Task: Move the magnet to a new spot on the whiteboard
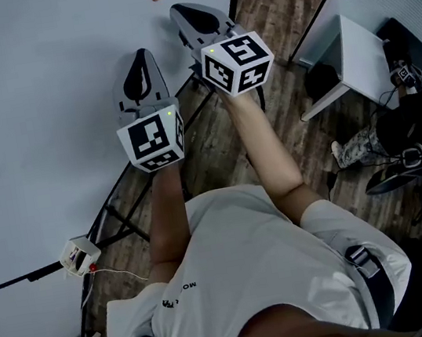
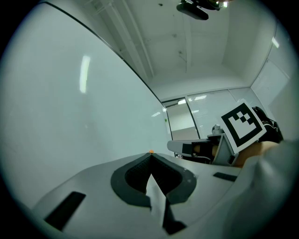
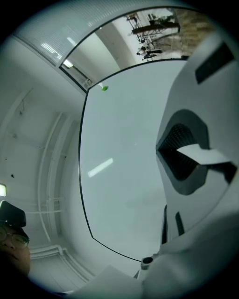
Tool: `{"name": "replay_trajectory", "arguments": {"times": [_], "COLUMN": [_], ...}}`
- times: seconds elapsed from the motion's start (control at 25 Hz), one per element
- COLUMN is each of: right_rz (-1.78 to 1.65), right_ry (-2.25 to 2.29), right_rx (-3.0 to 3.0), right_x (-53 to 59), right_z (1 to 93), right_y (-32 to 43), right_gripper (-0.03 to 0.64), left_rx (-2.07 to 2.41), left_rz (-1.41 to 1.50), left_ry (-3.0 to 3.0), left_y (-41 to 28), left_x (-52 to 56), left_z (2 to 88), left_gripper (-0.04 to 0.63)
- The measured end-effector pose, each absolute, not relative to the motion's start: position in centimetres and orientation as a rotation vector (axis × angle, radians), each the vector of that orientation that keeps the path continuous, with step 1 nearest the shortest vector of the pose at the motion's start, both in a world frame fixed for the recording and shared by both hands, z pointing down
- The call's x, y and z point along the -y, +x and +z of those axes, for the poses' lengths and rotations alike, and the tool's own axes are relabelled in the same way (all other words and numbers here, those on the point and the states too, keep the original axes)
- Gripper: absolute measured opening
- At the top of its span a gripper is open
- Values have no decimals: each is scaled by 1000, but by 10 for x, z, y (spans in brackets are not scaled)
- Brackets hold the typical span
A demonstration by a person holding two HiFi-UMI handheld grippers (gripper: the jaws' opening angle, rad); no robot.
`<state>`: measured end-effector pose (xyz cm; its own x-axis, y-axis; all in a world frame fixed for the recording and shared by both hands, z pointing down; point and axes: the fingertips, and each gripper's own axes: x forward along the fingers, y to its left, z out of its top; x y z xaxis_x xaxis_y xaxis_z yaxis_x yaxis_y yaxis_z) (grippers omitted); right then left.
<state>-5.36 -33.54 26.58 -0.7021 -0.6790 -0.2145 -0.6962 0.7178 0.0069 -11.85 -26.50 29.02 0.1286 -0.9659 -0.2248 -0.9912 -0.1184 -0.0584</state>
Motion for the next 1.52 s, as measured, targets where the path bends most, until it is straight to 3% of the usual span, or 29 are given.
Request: {"name": "replay_trajectory", "arguments": {"times": [1.52], "right_rz": [116], "right_ry": [-1175], "right_rx": [-2729], "right_x": [276], "right_z": [298], "right_y": [-41], "right_gripper": [14], "left_rx": [-1899], "left_rz": [151], "left_ry": [-2240], "left_y": [-106], "left_x": [250], "left_z": [297], "left_gripper": [3]}}
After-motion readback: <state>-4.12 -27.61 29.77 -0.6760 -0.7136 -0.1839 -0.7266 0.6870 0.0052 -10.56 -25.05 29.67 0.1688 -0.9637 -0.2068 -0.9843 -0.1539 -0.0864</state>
